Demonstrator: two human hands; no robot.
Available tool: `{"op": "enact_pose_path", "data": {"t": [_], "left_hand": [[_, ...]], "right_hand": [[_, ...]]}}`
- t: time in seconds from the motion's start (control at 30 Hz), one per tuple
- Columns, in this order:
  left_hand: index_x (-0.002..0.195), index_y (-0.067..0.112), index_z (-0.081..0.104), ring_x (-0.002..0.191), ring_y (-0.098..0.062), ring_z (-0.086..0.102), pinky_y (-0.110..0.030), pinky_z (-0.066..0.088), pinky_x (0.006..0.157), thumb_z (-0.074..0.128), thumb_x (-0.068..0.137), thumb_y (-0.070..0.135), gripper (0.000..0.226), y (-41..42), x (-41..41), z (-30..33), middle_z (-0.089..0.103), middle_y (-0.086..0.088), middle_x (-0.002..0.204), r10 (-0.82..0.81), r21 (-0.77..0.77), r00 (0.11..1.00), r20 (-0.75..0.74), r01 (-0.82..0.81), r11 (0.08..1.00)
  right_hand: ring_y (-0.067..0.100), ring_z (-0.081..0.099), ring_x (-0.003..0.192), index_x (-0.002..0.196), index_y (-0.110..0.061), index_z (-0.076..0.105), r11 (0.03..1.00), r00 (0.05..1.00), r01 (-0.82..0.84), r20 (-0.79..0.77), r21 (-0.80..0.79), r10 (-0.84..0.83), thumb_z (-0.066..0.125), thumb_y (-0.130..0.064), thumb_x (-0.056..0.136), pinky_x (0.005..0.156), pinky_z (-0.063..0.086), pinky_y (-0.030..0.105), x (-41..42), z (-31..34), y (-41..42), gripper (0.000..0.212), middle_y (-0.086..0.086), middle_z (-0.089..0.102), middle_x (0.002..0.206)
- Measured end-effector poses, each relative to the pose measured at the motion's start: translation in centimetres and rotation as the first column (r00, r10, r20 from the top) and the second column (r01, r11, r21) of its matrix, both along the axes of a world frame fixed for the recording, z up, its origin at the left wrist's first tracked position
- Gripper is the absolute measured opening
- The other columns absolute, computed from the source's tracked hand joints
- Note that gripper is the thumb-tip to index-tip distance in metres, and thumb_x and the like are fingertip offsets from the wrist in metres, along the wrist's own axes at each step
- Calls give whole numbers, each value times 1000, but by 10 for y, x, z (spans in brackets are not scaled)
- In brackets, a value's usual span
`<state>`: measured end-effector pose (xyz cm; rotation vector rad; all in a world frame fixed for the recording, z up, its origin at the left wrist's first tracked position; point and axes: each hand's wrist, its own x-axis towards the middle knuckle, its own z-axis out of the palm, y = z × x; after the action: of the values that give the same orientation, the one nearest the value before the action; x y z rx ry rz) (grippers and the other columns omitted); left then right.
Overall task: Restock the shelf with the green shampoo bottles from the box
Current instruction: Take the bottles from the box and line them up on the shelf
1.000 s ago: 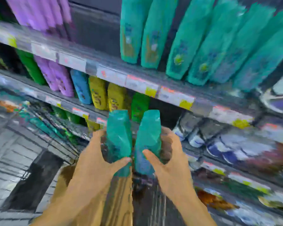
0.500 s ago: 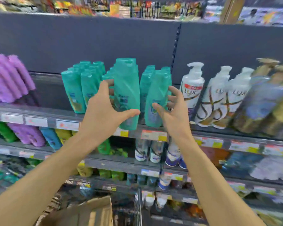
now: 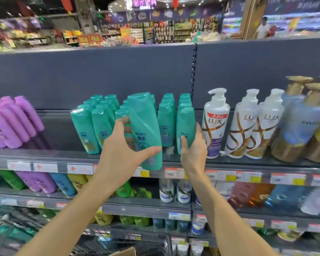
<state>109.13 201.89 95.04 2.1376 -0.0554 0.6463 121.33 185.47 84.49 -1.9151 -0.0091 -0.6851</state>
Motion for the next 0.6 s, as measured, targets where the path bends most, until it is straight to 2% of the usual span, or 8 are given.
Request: {"op": "enact_pose_path", "data": {"t": [0.13,0.27,0.4,0.43,0.5,0.6], "left_hand": [[120,39,41,86,9,62,-23,54,75,85,54,49,81,-2,0,-1,60,28,101,-42,-24,999,-28,41,999],[122,41,40,89,9,62,-23,55,75,84,53,52,83,-7,4,-7,60,25,106,-64,-18,996,-67,63,998],[126,40,34,97,5,59,-22,49,80,82,57,53,86,-15,17,-16,55,32,108,-20,107,998,-53,25,994],[129,35,33,102,-3,59,-25,48,83,82,60,53,87,-18,22,-19,56,28,112,5,173,1000,-30,1,985],[133,27,31,110,-19,59,-34,47,88,82,64,50,89,-24,32,-27,60,7,125,52,293,998,22,-56,955],[132,22,32,111,-27,60,-38,48,86,82,66,46,86,-33,49,-34,60,-4,128,61,357,997,42,-72,931]], "right_hand": [[17,50,118,145,-16,29,1000,998,-8,66,-20,9,55,-18,95,99,40,25,0,-2,2,57,7,53,133],[12,43,122,148,-8,24,994,997,40,69,-100,-33,50,-23,98,97,32,16,-2,-7,3,59,11,48,142],[23,50,126,144,-19,21,991,998,-62,-33,-122,58,49,-30,97,99,47,37,-10,-10,-3,56,9,48,143],[25,48,128,142,-20,22,984,997,-74,-35,-159,69,48,-31,97,98,47,39,-15,-13,-6,53,9,48,143],[21,39,135,147,-17,16,963,995,-98,-36,-253,92,47,-32,97,103,43,38,-26,-19,-11,61,7,38,150],[21,34,138,151,-12,9,933,991,-132,-75,-336,113,46,-33,97,105,41,37,-36,-25,-19,69,7,26,157]]}}
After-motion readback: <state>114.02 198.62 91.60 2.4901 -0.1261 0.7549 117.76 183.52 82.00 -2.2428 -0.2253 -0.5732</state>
